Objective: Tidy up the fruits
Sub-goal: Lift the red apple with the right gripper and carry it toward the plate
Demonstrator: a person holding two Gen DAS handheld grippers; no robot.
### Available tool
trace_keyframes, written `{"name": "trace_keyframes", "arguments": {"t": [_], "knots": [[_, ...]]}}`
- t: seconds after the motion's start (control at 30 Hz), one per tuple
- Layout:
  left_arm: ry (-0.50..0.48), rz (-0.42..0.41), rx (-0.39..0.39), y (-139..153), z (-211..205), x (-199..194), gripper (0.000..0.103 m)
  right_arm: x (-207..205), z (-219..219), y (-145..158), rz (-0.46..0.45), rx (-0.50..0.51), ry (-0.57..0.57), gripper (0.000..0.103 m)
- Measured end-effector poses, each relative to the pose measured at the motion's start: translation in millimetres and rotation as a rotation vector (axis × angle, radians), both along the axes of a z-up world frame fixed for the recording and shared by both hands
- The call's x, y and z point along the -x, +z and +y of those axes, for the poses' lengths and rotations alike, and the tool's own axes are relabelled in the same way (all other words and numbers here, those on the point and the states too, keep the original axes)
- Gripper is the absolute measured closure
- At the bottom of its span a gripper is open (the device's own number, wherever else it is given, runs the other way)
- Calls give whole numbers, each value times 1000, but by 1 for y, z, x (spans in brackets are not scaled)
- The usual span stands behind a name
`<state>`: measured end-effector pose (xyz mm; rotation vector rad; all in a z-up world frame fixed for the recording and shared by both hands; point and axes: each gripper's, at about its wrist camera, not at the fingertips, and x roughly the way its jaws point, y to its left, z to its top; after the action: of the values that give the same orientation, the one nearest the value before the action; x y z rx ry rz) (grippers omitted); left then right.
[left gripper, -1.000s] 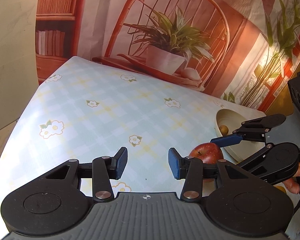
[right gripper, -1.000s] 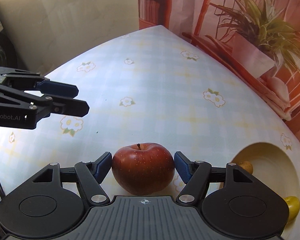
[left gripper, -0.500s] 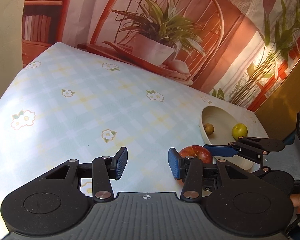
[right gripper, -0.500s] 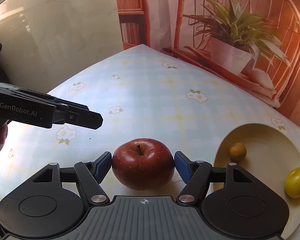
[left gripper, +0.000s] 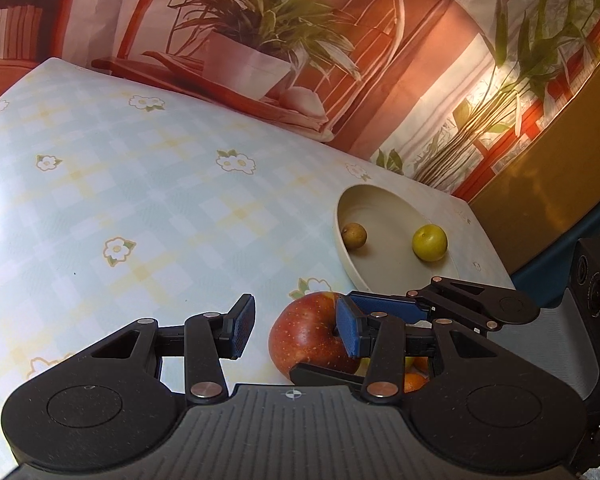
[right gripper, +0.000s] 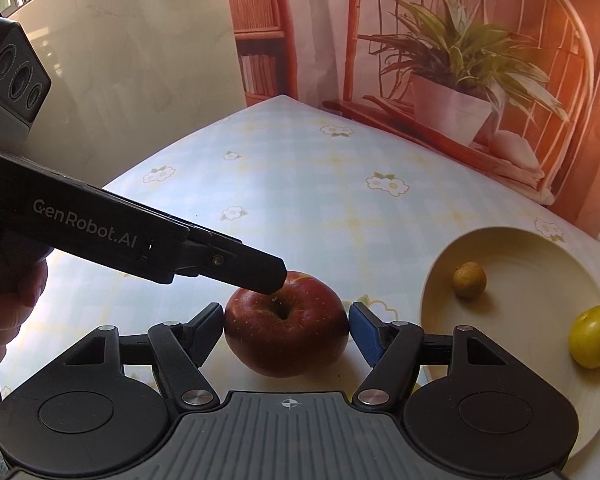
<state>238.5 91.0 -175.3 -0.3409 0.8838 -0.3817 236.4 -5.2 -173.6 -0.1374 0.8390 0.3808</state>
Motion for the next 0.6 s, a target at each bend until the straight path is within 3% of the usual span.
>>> {"name": "trace_keyframes", "arguments": {"t": [0.6], "knots": [[-53,22,28,-8,-8,-6,53,5,-9,-11,45,-12,-39,37]]}}
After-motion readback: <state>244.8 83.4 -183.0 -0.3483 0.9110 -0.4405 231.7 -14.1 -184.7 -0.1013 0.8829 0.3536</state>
